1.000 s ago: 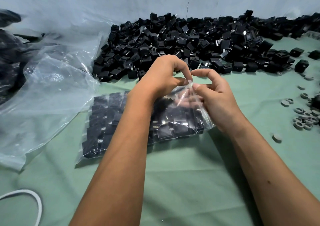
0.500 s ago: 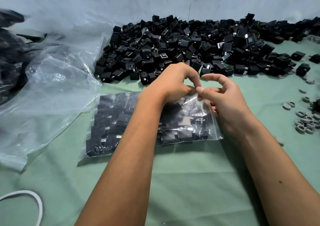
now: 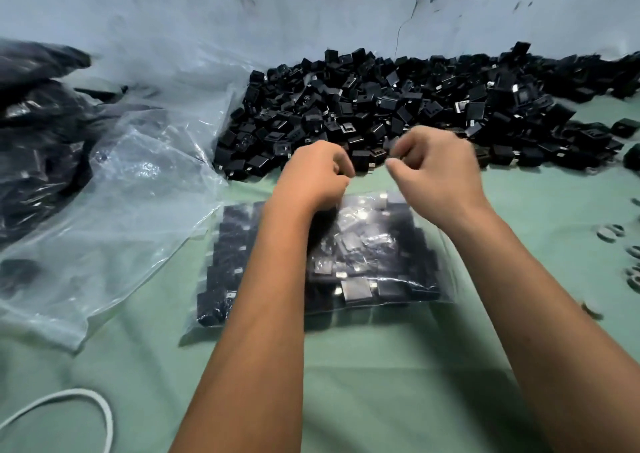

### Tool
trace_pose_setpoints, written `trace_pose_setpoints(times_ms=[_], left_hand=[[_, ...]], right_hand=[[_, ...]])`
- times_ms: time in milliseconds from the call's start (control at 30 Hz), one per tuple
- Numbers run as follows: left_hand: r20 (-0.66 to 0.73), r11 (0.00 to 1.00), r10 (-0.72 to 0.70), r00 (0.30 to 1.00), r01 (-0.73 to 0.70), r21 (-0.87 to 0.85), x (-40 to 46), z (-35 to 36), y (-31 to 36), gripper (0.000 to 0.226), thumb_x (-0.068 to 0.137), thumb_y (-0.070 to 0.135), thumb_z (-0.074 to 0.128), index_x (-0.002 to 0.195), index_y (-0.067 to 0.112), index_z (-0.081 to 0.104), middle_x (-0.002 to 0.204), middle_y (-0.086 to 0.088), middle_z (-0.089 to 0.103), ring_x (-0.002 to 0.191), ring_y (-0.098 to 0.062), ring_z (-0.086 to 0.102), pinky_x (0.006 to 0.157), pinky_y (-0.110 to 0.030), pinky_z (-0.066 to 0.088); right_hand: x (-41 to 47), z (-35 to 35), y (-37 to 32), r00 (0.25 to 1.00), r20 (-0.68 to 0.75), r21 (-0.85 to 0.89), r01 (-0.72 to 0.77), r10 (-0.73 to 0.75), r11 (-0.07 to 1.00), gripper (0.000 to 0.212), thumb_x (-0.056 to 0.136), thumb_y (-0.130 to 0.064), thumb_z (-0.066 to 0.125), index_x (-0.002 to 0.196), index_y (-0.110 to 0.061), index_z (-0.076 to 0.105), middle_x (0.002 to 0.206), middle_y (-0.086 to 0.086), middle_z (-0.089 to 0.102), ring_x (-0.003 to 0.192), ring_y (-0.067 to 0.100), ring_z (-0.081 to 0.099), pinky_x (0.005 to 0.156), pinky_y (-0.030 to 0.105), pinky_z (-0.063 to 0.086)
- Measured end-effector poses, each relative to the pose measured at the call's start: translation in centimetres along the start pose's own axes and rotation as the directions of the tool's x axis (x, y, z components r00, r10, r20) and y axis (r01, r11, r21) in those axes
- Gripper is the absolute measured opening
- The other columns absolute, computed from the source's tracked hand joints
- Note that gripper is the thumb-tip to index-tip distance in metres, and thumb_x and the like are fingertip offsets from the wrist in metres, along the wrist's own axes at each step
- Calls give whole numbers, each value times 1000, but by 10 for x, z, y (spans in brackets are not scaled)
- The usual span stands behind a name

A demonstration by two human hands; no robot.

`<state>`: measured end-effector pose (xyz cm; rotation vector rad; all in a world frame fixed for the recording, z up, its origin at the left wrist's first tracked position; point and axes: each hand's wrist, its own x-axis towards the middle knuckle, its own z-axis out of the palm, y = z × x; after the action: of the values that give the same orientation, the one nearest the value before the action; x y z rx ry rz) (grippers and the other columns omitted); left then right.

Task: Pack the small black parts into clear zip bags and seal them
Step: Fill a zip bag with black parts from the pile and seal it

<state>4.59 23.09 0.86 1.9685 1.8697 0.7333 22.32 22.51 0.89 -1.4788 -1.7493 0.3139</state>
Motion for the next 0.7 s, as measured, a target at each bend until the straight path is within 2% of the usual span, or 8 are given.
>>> trace_pose_setpoints(times_ms=[67, 133, 233, 300, 433, 533, 600, 700], left_hand=[[-57, 994, -103, 993, 105, 23, -1, -6, -10, 33, 89, 5, 63, 77, 34, 70, 95, 5, 71, 98, -21, 67, 90, -37, 56], [-102, 980, -201, 974, 199, -24, -2, -11, -18, 38, 85, 0, 57, 74, 34, 69, 99, 1, 73, 100, -23, 67, 91, -37, 56], [-131, 961, -275, 952, 268, -71, -4, -15, -25, 41, 84, -2, 52, 76, 35, 70, 106, -4, 74, 103, -26, 66, 93, -38, 55], [-147, 957, -286, 947, 276, -85, -3, -16, -28, 41, 86, 0, 49, 75, 35, 69, 110, -5, 73, 103, -27, 65, 94, -37, 55], [-181, 949, -311, 933, 294, -117, -3, -16, -28, 42, 84, 1, 49, 66, 35, 64, 109, -3, 73, 101, -26, 65, 88, -33, 53], [-188, 950, -305, 934, 283, -134, -4, -16, -26, 41, 82, 0, 48, 70, 34, 66, 106, -1, 72, 100, -24, 65, 87, -33, 54], [-189, 955, -285, 940, 261, -142, -4, -16, -24, 40, 81, -1, 48, 77, 32, 70, 104, 0, 72, 101, -23, 66, 89, -36, 57], [-178, 970, -225, 958, 203, -133, -2, -14, -17, 34, 84, 2, 56, 83, 32, 71, 105, 0, 72, 100, -22, 67, 89, -38, 58]], right_hand=[[18, 13, -20, 978, 200, -119, 79, -54, 990, 8, 87, -27, 73, 95, -27, 73, 80, -8, 69, 85, 18, 67, 78, 30, 52], [34, 30, -37, 925, 370, -206, 176, -90, 962, 21, 89, -23, 72, 109, -29, 73, 95, -2, 72, 99, 23, 67, 88, 34, 55], [49, 59, -52, 845, 521, -318, 322, -119, 892, 43, 93, -21, 70, 136, -24, 62, 126, 8, 67, 121, 29, 59, 99, 38, 51], [53, 74, -53, 817, 564, -341, 360, -117, 868, 44, 92, -22, 72, 135, -24, 63, 132, 10, 61, 122, 31, 58, 100, 37, 50], [53, 90, -48, 844, 526, -345, 327, -108, 880, 35, 89, -12, 75, 122, -19, 70, 131, 12, 47, 116, 35, 58, 99, 37, 50], [50, 86, -47, 871, 483, -306, 259, -85, 916, 30, 87, -10, 76, 116, -19, 72, 129, 13, 55, 114, 33, 61, 99, 37, 52], [45, 76, -46, 910, 406, -250, 195, -80, 949, 26, 85, -16, 79, 110, -21, 74, 116, 8, 68, 109, 28, 64, 94, 34, 54], [28, 48, -32, 978, 201, -74, 67, -51, 995, 23, 80, -26, 86, 100, -24, 73, 95, -5, 68, 93, 17, 65, 82, 27, 52]])
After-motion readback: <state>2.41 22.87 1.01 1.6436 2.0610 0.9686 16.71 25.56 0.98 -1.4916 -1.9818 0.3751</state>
